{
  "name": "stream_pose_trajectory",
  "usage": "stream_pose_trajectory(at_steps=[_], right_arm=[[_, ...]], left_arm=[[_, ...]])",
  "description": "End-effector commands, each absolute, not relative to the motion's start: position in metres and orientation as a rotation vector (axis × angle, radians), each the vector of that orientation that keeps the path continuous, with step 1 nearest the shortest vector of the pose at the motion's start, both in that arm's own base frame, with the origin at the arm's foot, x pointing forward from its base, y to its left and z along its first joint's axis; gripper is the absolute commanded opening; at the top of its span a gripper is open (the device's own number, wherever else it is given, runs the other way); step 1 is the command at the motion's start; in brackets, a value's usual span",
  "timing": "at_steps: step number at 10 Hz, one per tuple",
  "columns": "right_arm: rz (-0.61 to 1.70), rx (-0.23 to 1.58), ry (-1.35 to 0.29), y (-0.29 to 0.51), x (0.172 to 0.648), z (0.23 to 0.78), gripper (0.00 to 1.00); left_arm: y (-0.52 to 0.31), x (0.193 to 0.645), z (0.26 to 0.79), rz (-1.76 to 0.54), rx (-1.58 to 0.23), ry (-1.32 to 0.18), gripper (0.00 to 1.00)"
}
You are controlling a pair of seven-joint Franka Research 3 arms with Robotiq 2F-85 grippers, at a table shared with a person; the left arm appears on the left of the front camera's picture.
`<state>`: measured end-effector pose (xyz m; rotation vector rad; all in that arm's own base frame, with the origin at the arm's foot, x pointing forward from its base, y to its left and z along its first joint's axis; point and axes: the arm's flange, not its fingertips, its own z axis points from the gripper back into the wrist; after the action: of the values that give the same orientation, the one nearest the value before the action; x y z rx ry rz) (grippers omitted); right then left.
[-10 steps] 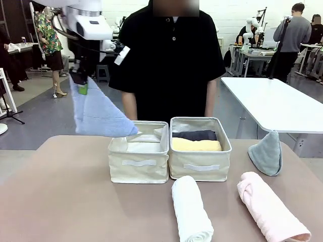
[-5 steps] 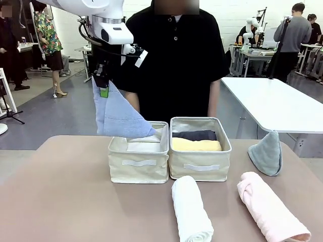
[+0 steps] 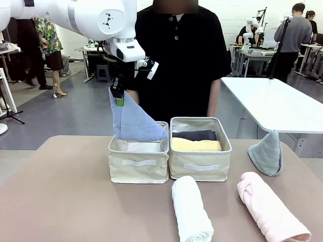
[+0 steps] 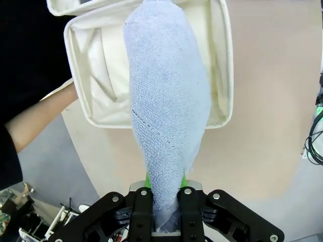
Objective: Sort the towels based on their folding style.
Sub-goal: Pick up one triangle-folded towel and place it in the left Fabric basket.
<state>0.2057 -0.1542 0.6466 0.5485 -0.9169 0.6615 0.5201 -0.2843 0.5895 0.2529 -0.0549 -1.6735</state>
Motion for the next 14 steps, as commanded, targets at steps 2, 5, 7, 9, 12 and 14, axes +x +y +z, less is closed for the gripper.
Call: stream_pose_trajectory(at_steps=[2, 5, 7, 9, 12, 14], right_arm=[[0.675, 0.559, -0.922, -0.153, 0.207, 0.647, 1.00], [0.675, 0.559, -0.922, -0.153, 0.207, 0.647, 1.00], [0.675, 0.559, -0.922, -0.153, 0.207, 0.647, 1.00], [0.675, 0.559, -0.922, -0.153, 0.207, 0.647, 1.00], [0.675, 0.559, -0.922, -0.153, 0.207, 0.647, 1.00], [0.675, 0.559, -0.922, -0.153, 0.207, 0.647, 1.00]], left_arm=[[-0.286, 0.525, 0.563, -1.681, 0.240, -0.036, 0.16], [-0.294, 0.526, 0.526, -1.707, 0.230, 0.007, 0.16], [-0.298, 0.525, 0.505, -1.716, 0.243, 0.059, 0.16], [-0.300, 0.522, 0.483, -1.719, 0.268, 0.131, 0.16], [-0.300, 0.520, 0.468, -1.725, 0.282, 0.174, 0.16], [-0.303, 0.519, 0.461, -1.737, 0.273, 0.189, 0.16]])
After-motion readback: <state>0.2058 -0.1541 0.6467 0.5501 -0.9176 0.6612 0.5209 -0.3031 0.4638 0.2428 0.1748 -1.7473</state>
